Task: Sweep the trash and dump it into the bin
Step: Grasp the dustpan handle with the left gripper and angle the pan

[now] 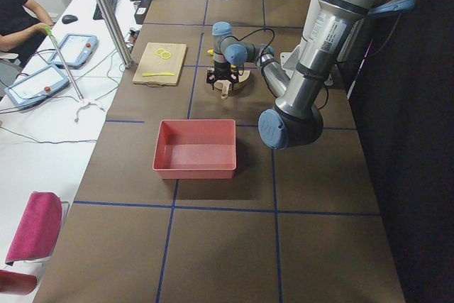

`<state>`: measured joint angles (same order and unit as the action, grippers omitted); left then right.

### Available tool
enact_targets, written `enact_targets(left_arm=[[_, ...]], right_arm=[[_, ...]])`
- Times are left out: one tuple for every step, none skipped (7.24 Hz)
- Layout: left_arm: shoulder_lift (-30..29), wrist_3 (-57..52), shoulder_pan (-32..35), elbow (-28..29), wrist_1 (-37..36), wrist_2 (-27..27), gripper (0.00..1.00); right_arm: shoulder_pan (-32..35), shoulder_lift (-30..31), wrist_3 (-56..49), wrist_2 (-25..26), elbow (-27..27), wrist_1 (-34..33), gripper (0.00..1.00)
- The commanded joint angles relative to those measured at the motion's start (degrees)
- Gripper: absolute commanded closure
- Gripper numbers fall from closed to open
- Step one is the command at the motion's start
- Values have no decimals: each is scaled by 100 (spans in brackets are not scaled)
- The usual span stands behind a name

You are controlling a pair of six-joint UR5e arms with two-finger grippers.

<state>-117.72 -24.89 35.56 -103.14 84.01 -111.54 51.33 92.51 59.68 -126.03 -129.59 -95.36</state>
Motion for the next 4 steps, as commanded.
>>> enact_targets(left_arm=[[-14, 2, -120, 118, 10, 1, 0], [-57, 2, -120, 215, 10, -8, 1], [-110, -7, -120, 216, -24, 1, 18], [-128, 2, -120, 216, -42, 35, 34]], right_arm=[[0, 4, 0, 0, -5, 0, 100], [0, 4, 0, -70, -14, 0, 100], [0, -5, 0, -105, -22, 0, 100], [0, -5, 0, -106, -23, 0, 100]])
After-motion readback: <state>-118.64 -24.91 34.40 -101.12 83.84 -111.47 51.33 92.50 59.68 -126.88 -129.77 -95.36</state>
